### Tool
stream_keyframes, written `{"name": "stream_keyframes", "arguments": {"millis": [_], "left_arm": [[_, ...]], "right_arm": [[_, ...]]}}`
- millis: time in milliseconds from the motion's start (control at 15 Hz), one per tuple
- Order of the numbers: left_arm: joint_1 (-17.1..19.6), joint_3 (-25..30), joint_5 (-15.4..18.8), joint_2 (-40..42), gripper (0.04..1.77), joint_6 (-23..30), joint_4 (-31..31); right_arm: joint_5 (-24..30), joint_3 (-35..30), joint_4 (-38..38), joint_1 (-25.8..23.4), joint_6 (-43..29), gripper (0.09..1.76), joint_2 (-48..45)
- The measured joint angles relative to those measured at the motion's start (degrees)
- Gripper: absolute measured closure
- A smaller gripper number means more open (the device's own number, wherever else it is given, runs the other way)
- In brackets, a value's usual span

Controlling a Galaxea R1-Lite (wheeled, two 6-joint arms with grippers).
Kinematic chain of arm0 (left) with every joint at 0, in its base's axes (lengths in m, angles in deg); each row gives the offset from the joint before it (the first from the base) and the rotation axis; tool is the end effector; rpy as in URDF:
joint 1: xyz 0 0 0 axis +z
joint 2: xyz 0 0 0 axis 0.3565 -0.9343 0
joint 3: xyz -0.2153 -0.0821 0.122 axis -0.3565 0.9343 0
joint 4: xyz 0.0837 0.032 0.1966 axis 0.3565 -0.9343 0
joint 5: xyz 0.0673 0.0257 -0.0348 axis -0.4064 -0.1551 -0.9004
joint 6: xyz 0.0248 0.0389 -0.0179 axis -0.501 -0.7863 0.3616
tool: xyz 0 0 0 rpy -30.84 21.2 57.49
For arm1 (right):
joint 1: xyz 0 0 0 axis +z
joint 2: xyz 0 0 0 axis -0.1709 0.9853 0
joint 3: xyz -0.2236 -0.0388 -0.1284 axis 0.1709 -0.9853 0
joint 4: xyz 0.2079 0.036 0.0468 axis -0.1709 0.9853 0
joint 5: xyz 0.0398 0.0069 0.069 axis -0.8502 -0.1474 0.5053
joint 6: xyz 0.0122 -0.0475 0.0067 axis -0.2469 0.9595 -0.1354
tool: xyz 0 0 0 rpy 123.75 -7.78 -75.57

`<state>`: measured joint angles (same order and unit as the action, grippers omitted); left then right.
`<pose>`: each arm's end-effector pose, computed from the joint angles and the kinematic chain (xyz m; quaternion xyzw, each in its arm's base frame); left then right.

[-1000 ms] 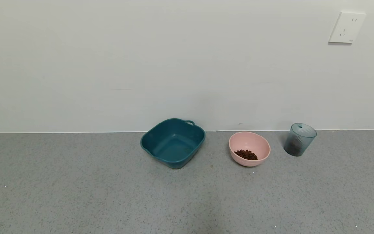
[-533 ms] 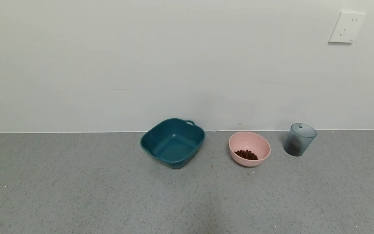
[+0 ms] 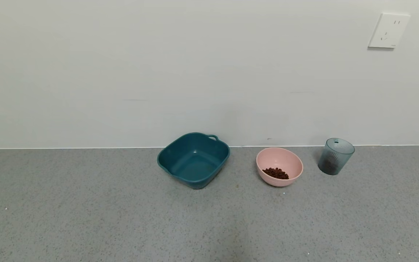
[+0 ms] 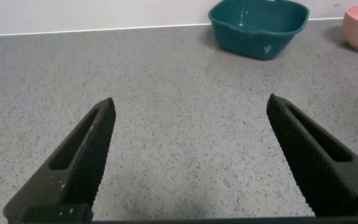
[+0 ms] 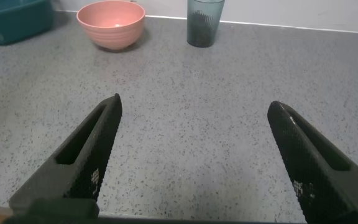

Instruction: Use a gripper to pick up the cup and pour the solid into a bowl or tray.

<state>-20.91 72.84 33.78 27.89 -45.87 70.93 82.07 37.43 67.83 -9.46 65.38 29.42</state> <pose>0.0711 0.0001 0.0763 0.0000 -0.0016 -0.0002 1.0000 0.0711 0.0013 0.0750 -0.0084 0.0014 0.0129 0.9999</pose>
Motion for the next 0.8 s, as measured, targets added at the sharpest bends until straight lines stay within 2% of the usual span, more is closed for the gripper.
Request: {"name": "stream_keyframes", "arguments": {"millis": [800], "left_arm": [[0.00, 0.00, 0.00, 0.00, 0.06, 0.00, 0.01]], "right_arm": [[-0.22, 0.00, 0.02, 0.00, -0.22, 0.14, 0.00]]}}
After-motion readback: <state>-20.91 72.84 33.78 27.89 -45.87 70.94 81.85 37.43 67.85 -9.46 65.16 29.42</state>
